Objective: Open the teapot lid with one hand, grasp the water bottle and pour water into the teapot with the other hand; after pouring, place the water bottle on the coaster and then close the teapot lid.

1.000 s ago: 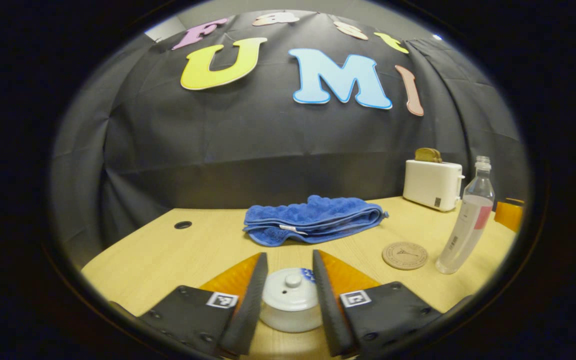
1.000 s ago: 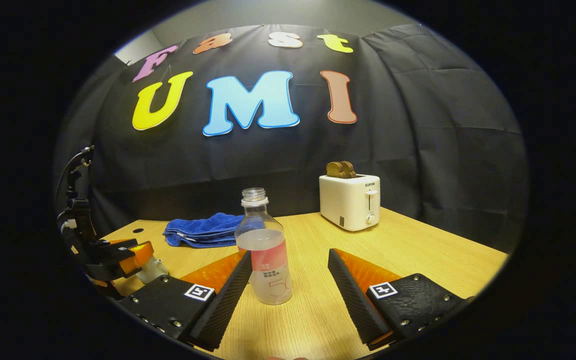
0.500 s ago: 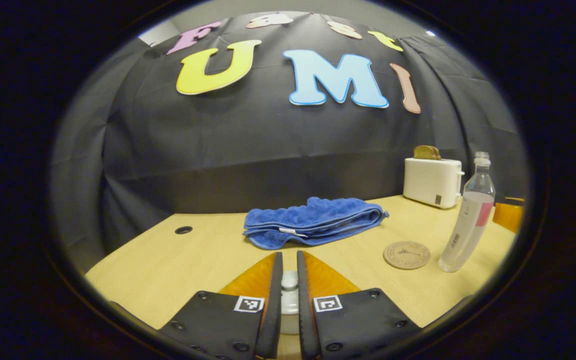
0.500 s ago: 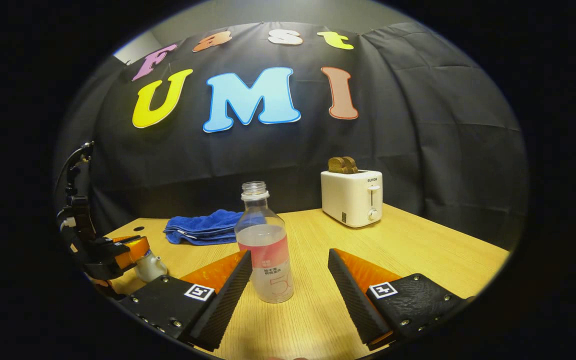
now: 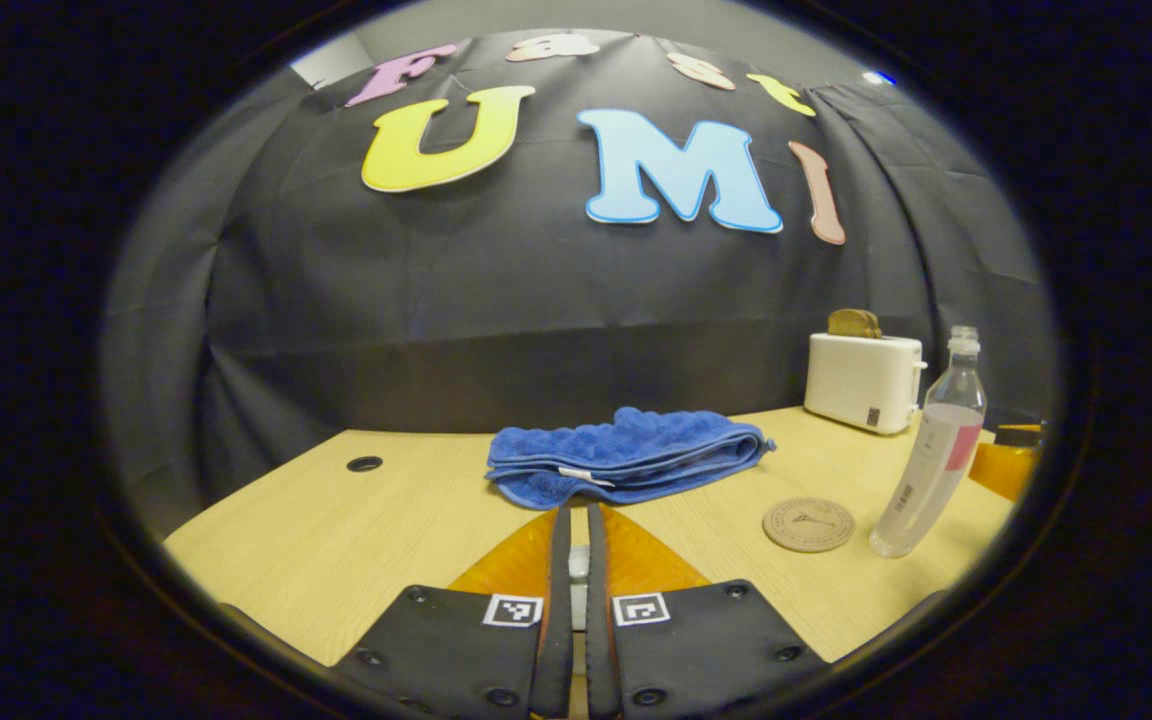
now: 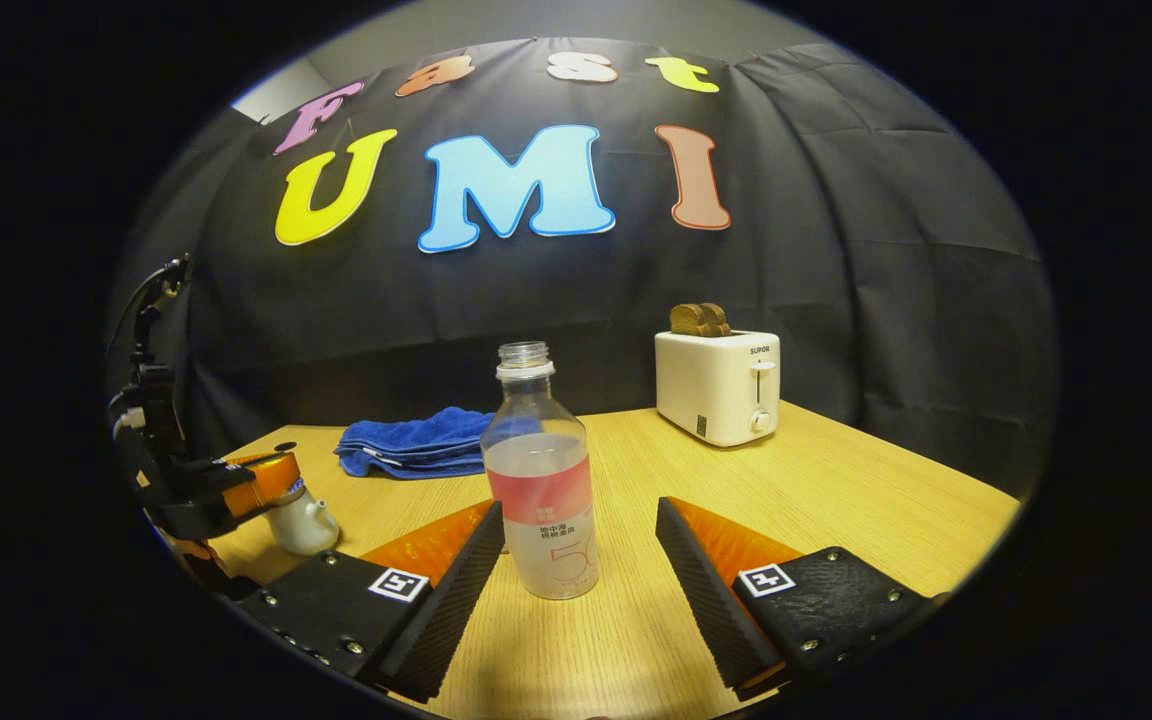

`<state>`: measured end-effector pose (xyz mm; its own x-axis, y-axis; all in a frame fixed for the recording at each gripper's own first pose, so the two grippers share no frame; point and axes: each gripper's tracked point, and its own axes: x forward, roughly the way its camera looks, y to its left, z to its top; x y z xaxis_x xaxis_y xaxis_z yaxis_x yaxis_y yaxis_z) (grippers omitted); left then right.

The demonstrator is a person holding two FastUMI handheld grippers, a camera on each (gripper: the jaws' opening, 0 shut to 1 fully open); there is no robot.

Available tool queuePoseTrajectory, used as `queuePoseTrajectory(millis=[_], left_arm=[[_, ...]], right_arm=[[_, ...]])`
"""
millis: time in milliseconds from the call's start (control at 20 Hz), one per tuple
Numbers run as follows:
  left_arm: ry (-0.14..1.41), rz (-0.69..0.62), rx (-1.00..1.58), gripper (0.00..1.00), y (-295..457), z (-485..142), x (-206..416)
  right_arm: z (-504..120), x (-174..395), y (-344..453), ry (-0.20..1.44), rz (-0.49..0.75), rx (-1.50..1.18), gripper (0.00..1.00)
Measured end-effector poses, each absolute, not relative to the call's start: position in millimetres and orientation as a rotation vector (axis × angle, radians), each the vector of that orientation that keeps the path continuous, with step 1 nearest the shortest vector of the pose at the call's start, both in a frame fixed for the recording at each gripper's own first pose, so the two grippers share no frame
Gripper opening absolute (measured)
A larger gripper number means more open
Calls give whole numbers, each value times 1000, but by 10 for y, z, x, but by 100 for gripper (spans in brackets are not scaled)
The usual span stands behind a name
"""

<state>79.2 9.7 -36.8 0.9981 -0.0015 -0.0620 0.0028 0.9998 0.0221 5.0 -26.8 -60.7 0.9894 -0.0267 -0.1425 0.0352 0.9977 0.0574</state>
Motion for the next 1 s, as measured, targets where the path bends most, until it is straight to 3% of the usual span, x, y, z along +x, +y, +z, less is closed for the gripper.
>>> queuePoseTrajectory(millis=[400, 1000], left_arm=[[23, 59, 4, 12, 591, -155, 723], [100, 192, 25, 12, 1781, -467, 620]], right_arm=[[-657, 127, -173, 157, -11, 21, 96], [-984, 457, -109, 246, -40, -39, 96]])
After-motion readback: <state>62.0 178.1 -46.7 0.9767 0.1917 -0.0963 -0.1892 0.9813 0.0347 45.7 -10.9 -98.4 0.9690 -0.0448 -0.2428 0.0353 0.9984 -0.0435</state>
